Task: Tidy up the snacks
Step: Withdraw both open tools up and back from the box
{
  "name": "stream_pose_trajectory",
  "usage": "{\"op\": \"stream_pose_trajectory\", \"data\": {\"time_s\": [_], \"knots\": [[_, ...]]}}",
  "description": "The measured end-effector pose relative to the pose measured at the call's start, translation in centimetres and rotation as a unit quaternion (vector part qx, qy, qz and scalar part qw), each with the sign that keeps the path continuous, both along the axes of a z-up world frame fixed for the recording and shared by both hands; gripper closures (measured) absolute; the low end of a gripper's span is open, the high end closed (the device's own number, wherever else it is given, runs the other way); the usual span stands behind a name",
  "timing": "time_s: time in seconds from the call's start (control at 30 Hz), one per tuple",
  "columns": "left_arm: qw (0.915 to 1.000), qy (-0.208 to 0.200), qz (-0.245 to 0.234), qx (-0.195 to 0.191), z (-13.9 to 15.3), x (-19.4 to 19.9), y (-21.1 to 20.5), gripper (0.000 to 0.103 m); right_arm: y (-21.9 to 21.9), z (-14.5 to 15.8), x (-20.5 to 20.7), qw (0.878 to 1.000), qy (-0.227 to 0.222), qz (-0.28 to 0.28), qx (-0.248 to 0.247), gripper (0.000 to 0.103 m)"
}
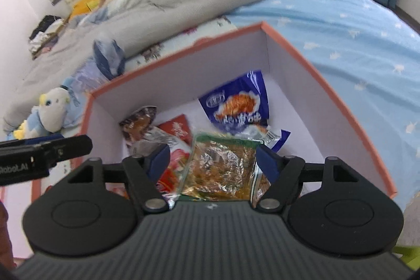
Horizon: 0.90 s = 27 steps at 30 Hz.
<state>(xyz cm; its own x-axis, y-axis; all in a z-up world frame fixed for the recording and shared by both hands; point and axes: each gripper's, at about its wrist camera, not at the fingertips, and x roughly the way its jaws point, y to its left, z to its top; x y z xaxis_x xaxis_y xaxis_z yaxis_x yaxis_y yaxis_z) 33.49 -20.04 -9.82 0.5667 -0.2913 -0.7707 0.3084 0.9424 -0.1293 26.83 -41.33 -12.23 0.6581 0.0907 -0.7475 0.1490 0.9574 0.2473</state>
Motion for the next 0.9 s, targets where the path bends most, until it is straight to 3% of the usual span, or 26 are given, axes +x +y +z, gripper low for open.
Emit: {"op": "stream_pose_trajectory", "data": {"time_s": [0.53,0.9], "knots": [[0.9930,-0.110,0.005,-0.041,10.9,-10.3,2.7,0.034,2.2,10.0,-9.2,0.994,-0.112,0.009,-0.006,0.029],[0.9871,-0.150,-0.001,-0.055,14.0,-17.9,4.9,0.034,4.0,12.7,-15.2,0.988,-0.156,-0.002,-0.015,0.029]]}}
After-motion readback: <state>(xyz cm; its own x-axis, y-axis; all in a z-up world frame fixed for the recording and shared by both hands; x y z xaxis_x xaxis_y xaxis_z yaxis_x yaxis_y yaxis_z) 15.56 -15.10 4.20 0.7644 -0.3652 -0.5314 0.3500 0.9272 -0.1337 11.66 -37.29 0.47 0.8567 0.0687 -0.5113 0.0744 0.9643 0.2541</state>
